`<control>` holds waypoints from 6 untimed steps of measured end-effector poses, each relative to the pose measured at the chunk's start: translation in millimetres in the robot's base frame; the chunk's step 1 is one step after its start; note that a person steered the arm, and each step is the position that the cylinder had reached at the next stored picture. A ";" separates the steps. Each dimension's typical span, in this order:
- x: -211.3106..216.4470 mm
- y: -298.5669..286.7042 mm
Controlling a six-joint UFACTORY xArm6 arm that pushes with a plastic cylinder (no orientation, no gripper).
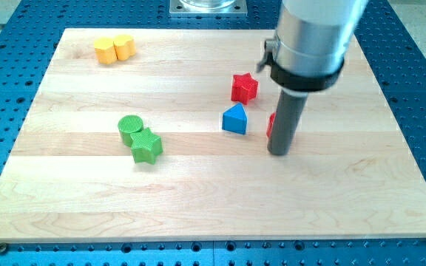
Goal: Keep red circle below red star
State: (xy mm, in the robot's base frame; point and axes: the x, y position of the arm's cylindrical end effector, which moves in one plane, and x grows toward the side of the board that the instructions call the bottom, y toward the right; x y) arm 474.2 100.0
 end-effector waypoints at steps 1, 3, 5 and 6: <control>-56.9 0.0; -52.9 52.4; -66.7 44.0; -96.0 53.8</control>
